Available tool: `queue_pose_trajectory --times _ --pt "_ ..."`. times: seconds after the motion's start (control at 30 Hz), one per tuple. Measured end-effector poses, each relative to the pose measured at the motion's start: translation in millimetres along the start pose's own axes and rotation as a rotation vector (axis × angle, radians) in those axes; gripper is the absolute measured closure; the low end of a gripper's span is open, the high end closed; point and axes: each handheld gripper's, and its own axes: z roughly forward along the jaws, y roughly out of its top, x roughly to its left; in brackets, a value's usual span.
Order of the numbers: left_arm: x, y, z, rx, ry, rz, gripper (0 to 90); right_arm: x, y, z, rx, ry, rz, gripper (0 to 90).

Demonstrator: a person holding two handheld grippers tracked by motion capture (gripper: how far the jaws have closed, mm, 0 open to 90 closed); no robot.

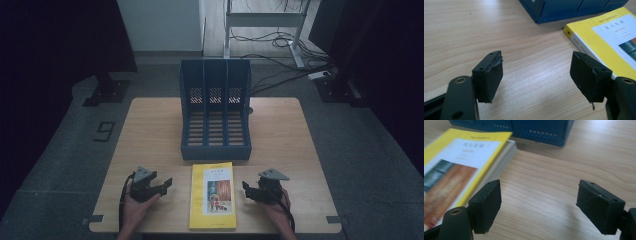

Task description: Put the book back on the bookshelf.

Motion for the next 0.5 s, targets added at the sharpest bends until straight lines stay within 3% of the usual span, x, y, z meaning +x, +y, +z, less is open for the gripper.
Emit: queue_pose_trajectory --times 0.1,0.2,0.33,0.5 --pt "-2.0 1.9 -3.1 -0.002 -0.021 -0.016 27.3 4.9 3.4 1.3 0.005 0.004 -0.011 19.2" --pt "-7.4 4.3 -5.1 -0.001 -0.058 -0.012 25.9 18.8 14.1 3.5 -0.025 0.027 -0.017 19.9" --pt "-12.7 5.7 -4.0 0.003 -0.077 -0.010 25.5 33.7 19.9 6.3 -0.032 0.051 -0.049 20.4" --pt "-14.9 6.2 -3.0 0.017 -0.097 -0.029 24.3 42.4 21.6 8.2 -0.031 0.074 -0.050 20.6"
